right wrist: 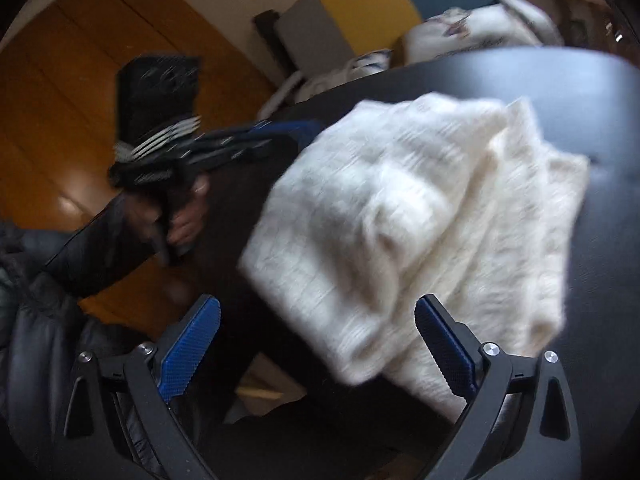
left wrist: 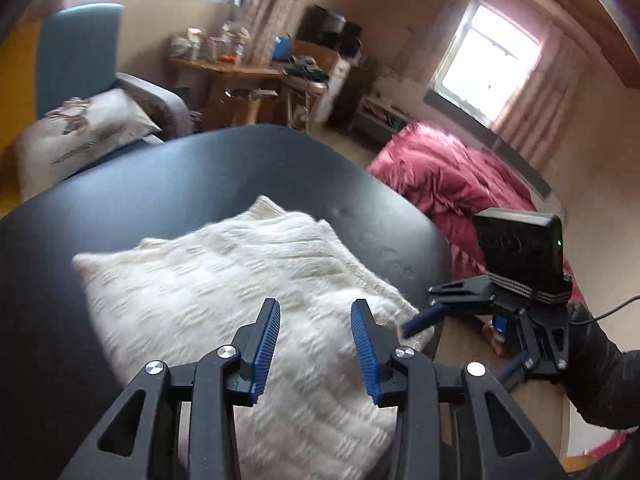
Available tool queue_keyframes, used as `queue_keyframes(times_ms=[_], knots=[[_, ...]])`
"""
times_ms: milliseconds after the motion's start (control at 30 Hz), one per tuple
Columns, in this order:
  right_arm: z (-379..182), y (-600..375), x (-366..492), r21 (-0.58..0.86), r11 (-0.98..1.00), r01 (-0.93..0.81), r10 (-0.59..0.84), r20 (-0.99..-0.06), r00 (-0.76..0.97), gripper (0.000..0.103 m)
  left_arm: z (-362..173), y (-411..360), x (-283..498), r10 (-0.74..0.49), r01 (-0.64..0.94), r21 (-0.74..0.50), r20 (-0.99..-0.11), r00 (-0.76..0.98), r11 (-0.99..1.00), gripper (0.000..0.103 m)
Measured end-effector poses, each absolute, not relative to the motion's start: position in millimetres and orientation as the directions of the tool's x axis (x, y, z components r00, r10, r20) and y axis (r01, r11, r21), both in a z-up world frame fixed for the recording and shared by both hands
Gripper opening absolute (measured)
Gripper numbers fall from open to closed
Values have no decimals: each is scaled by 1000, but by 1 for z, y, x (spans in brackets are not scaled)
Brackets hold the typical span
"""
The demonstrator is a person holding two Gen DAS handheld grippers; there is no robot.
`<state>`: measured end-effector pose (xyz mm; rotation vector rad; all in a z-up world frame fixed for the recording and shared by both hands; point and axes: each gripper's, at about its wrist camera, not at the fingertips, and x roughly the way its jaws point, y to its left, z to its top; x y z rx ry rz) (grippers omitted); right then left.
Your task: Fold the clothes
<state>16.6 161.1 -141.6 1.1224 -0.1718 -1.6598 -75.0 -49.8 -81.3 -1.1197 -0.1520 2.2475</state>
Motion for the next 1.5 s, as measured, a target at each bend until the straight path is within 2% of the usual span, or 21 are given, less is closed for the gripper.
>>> queue_keyframes(times_ms=[167,300,367,400,467,567,767,867,1100,1200,1500], knots=[[-151,149,7,660,-266,703,-838,-519,170,100,-85,-19,-99,598,-556,-356,-724,-345,-751,37],[-154,134,5,702,-127,701,-815,-477,330,100,-108,2,-124,444,-542,-227,-841,-309,-809,37],[-140,133,17,698,-23,716,-816,-427,390,100,-117,9,-129,402,-531,-195,-862,-308,-824,37],[-135,132,23,677,-3,736,-807,-437,398,100,-119,12,-130,397,-531,-190,-864,-308,-826,37],[-141,126,33,600,-84,796,-748,-565,348,100,-121,16,-132,383,-527,-177,-869,-313,-831,37],[-169,120,45,567,-138,812,-660,-664,352,100,-119,15,-128,395,-519,-188,-860,-323,-834,37],[-173,120,57,522,-123,844,-591,-722,360,100,-115,10,-120,426,-505,-217,-837,-344,-835,37],[-177,128,48,559,-157,814,-616,-700,361,101,-112,8,-116,441,-498,-232,-825,-354,-835,37],[-139,181,50,559,-248,791,-750,-628,208,101,-98,-6,-89,500,-514,-270,-777,-383,-814,37],[-140,191,46,583,-258,770,-777,-599,193,101,-104,-9,-82,479,-512,-254,-794,-374,-820,37],[-149,140,58,621,-108,777,-775,-542,325,101,-119,28,-86,436,-572,-164,-816,-379,-804,37]])
